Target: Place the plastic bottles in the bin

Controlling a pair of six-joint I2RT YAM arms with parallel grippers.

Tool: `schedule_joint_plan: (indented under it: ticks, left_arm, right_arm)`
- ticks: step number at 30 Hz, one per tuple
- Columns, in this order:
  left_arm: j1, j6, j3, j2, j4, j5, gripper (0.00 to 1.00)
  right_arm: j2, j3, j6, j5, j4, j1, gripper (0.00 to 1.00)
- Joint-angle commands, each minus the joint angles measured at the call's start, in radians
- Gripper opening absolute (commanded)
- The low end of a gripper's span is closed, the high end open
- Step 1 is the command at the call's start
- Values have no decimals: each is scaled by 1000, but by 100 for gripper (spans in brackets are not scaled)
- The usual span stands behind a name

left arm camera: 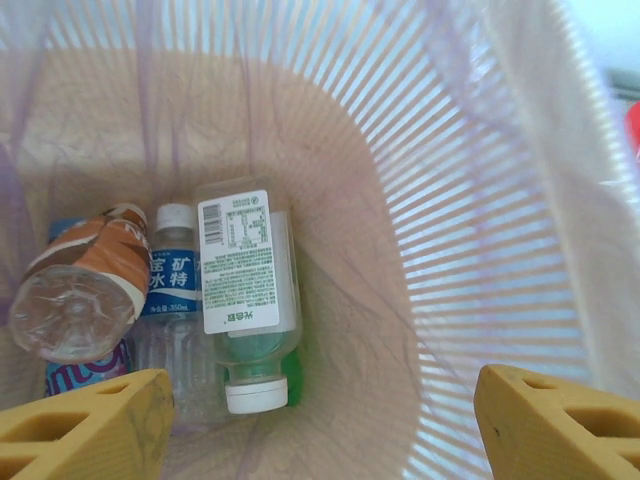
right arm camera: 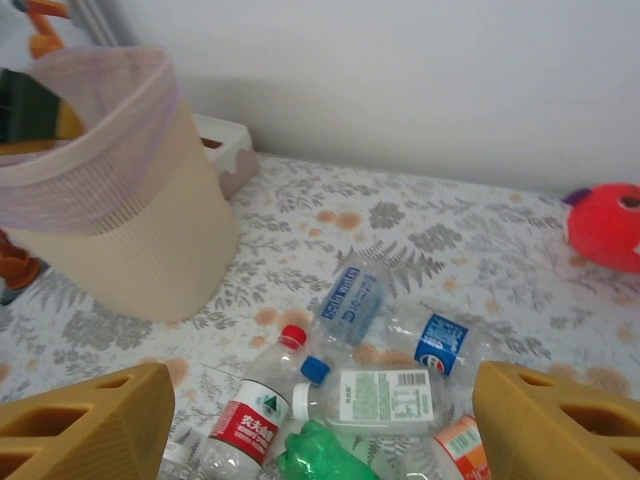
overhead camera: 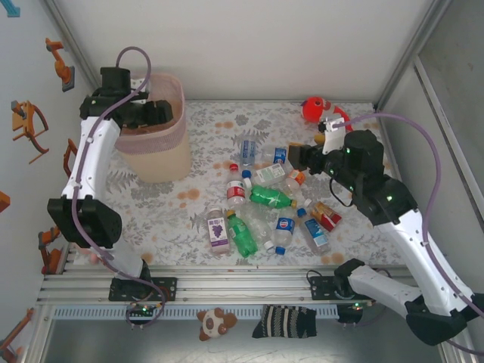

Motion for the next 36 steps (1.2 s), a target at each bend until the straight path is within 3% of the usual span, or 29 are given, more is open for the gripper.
schedule_joint_plan:
  ticks: [1, 15, 20, 29, 36]
  left_arm:
    - [10, -20, -17, -76, 26, 35, 78]
    - [12, -94, -189, -336, 221, 187, 79]
    - [12, -135, -250, -387, 283, 219, 79]
    - [11, -158, -306, -410, 316, 249, 79]
    - [10, -163, -331, -424, 320, 261, 80]
  right_arm:
    - [12, -18, 105, 110, -51, 3, 77]
    - [102, -165, 351, 195, -135, 3, 74]
    - [195, -207, 434, 182, -113, 1, 66]
    - [382, -250, 608, 165, 1, -12, 69]
    - [556, -242, 713, 103, 77, -54, 80]
